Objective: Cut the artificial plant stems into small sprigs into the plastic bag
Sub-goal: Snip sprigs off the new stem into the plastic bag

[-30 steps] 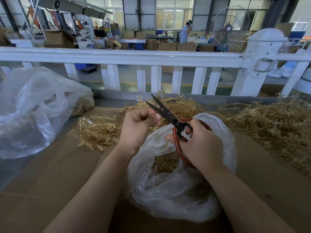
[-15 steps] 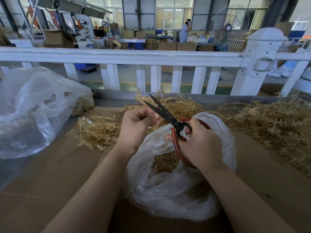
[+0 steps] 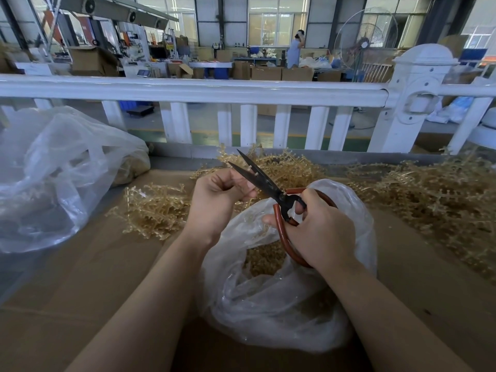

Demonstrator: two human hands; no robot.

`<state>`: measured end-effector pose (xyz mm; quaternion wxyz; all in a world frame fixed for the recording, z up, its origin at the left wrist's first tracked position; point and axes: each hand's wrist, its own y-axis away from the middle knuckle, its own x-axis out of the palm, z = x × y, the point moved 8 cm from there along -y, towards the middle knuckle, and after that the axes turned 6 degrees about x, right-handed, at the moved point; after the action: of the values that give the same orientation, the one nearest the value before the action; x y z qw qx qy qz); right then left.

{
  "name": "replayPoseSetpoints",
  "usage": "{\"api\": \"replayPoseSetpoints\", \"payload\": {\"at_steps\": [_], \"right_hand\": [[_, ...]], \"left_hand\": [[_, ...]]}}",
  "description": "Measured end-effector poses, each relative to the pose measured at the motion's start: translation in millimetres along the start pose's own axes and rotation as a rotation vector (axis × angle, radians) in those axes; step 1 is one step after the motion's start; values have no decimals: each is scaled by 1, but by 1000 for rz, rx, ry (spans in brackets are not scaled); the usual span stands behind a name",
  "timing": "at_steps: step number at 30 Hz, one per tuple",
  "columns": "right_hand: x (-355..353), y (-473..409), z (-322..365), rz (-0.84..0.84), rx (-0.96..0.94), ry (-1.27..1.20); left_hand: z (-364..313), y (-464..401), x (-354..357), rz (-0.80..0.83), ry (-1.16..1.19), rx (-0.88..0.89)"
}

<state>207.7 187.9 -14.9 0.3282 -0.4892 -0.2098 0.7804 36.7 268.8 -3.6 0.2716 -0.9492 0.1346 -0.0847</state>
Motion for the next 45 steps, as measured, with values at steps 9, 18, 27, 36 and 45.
{"api": "replayPoseSetpoints", "payload": {"at_steps": [9, 18, 27, 36, 45], "right_hand": [[0, 0, 2, -2, -16, -21], [6, 0, 0, 62, -3, -71], [5, 1, 2, 86, -9, -94], [3, 2, 3, 37, -26, -80], [-1, 0, 3, 46, 9, -87]], "left_hand": [[-1, -1, -1, 4, 15, -10], [-2, 0, 2, 22, 65, -26], [0, -1, 1, 15, 75, -30], [0, -1, 0, 0, 56, -36], [-3, -1, 0, 34, -111, 14]]}}
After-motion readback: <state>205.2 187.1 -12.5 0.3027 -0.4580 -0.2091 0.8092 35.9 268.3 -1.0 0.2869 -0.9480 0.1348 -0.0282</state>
